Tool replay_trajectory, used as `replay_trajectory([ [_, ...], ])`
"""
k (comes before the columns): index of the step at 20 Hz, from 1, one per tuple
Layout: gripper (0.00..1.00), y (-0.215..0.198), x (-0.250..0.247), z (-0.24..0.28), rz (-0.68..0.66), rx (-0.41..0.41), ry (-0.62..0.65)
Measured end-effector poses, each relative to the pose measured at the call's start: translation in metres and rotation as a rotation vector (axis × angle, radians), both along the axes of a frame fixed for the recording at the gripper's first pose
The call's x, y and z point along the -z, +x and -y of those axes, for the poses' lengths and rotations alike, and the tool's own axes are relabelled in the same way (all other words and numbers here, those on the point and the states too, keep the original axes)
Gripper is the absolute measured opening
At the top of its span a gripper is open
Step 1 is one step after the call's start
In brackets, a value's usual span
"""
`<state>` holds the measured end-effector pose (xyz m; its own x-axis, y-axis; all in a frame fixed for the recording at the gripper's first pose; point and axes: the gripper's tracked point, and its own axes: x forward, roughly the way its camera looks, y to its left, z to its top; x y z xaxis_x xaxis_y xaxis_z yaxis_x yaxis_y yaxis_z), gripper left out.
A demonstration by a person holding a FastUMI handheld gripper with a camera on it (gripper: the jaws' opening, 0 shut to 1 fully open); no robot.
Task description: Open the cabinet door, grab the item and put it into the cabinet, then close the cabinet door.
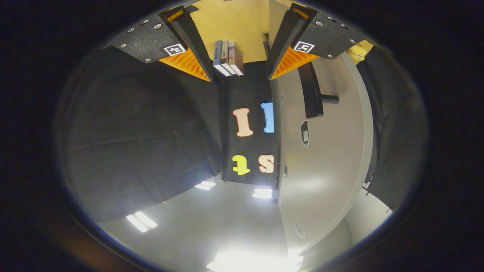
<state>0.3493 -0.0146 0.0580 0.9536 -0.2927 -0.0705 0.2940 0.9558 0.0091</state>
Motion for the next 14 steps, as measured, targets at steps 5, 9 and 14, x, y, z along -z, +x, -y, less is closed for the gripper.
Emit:
replay_trajectory([
  [5,0.88,0.016,-0.003,-0.044,0.007,-0.067,-0.019],
  [9,0.88,0.035,0.000,-0.069,0.016,-0.122,0.006],
  [14,0.90,0.058,0.003,-0.109,0.015,-0.186,0.037],
])
